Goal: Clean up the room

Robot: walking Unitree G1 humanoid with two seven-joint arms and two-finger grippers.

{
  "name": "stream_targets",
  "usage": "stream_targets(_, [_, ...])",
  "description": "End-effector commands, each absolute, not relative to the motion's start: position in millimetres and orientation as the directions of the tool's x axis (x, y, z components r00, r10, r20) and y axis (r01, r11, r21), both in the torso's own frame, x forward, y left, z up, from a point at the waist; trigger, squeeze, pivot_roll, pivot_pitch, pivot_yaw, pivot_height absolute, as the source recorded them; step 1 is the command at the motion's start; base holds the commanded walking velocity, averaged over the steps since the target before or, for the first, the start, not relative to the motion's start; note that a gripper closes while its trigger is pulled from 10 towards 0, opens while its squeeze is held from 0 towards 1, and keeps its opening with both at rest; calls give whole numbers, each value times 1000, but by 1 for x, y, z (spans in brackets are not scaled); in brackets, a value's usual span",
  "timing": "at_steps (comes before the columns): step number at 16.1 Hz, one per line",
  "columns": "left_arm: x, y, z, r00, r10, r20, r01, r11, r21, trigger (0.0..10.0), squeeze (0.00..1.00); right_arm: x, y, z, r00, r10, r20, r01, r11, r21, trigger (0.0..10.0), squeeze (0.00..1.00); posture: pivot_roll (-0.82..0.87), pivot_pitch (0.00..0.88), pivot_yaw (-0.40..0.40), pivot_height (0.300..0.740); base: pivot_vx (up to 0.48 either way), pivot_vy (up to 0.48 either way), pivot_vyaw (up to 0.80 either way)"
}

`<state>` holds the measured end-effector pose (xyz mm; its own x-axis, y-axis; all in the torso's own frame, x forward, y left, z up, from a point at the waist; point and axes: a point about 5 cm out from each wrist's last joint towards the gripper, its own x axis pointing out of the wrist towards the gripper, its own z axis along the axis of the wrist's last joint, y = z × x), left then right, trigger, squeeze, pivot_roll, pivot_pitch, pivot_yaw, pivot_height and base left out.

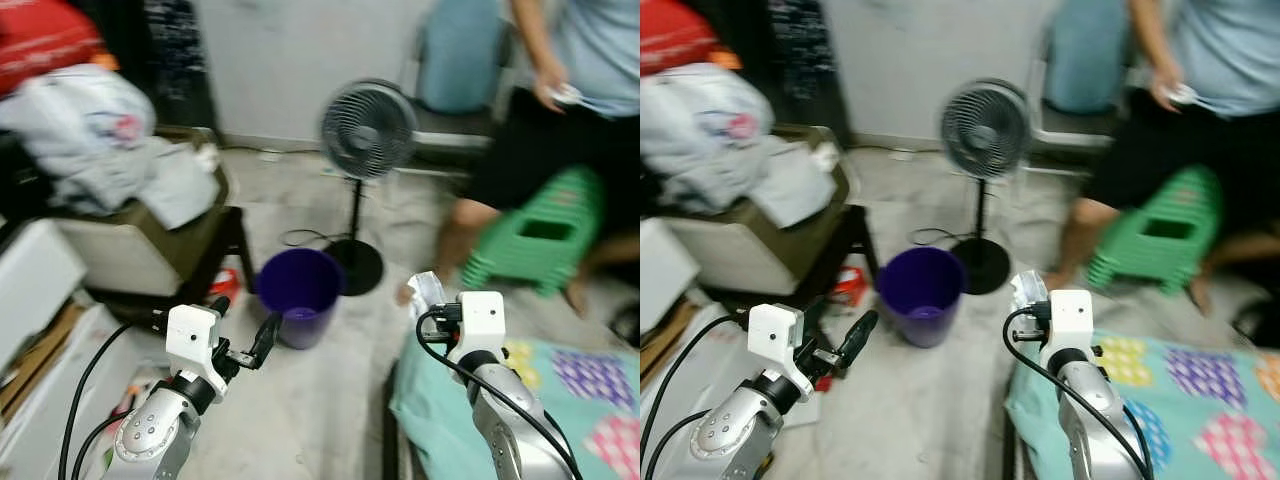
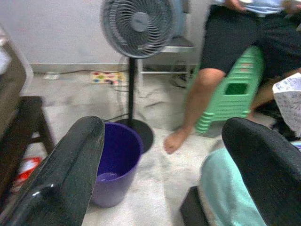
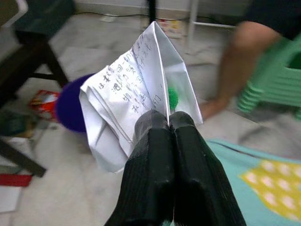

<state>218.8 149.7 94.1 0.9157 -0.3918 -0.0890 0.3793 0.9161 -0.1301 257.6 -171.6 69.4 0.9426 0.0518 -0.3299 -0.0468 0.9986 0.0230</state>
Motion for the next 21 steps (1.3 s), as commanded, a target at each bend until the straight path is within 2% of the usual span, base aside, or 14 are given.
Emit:
stream_targets(1, [219, 152, 97, 916, -392, -89, 381, 916, -122, 10000, 0, 258, -171, 75, 947, 53, -318, -50, 999, 18, 10000, 0, -129, 0, 10, 740, 0, 0, 0])
stream_targets(5, [219, 153, 98, 909, -405, -94, 393, 911, -121, 10000, 0, 260, -166, 77, 944, 77, -320, -81, 997, 2, 10000, 0, -125, 0, 9, 740, 140, 0, 0])
stream_targets(6, [219, 152, 98, 908, -407, -95, 396, 910, -121, 10000, 0, 262, -165, 79, 950, 88, -298, -105, 994, -42, 10000, 0, -125, 0, 9, 740, 277, 0, 531])
stream_targets(10, [219, 151, 97, 906, -412, -100, 400, 908, -120, 10000, 0, 261, -162, 80, 948, 96, -303, -106, 994, -15, 10000, 0, -123, 0, 5, 740, 261, 0, 800])
stream_targets(21, [220, 147, 97, 894, -437, -101, 424, 897, -126, 10000, 0, 264, -159, 77, 942, 109, -319, -115, 993, -2, 10000, 0, -122, 0, 2, 740, 343, 0, 0])
